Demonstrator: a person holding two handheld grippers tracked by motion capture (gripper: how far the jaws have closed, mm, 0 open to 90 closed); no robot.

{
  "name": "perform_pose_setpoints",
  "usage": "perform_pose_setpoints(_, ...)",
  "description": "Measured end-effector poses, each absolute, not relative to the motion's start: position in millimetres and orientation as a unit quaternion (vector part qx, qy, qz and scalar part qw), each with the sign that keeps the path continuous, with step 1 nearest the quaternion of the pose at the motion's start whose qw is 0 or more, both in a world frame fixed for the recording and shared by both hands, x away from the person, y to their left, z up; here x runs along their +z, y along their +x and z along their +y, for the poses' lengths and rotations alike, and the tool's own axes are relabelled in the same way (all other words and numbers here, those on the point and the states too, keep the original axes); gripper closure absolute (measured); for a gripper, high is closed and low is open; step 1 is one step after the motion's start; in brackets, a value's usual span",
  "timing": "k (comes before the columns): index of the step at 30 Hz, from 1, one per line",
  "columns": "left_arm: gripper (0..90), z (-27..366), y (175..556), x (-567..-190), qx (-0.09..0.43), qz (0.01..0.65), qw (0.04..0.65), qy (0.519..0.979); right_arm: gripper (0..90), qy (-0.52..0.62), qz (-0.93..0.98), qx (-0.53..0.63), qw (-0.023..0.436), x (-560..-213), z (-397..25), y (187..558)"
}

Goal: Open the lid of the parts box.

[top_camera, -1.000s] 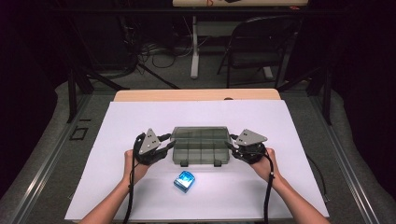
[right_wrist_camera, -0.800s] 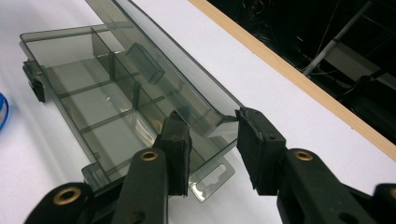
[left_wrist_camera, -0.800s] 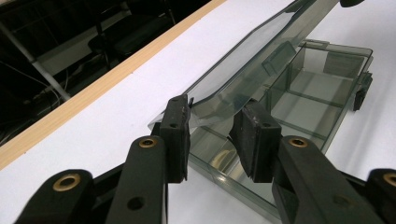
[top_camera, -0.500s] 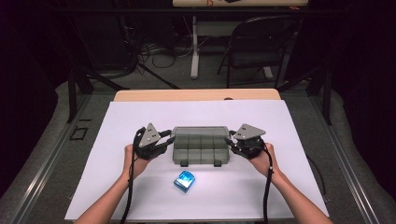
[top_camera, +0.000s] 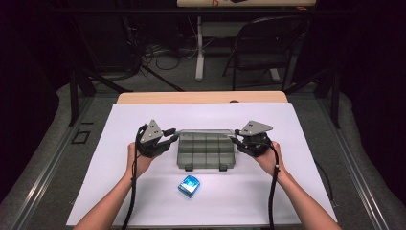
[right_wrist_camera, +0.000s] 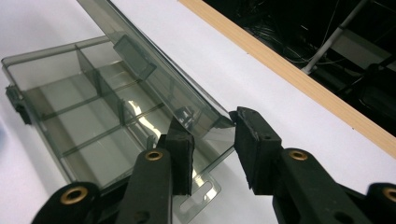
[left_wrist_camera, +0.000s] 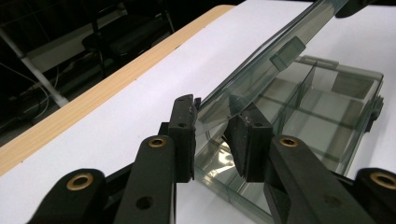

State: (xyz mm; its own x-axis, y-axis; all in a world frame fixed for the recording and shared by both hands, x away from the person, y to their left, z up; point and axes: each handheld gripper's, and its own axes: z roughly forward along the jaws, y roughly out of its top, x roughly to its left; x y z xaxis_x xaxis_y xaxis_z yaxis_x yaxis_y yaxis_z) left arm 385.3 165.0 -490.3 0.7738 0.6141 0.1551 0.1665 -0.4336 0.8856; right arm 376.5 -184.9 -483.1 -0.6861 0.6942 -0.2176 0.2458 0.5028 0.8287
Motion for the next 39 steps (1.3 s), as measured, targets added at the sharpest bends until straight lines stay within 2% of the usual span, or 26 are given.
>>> perform_pose_setpoints(39,78.3,166,414,-486,0.229,0.260,0.491,0.799,74.2,0.328,0.804,0.421,0.261,-475,-185,410)
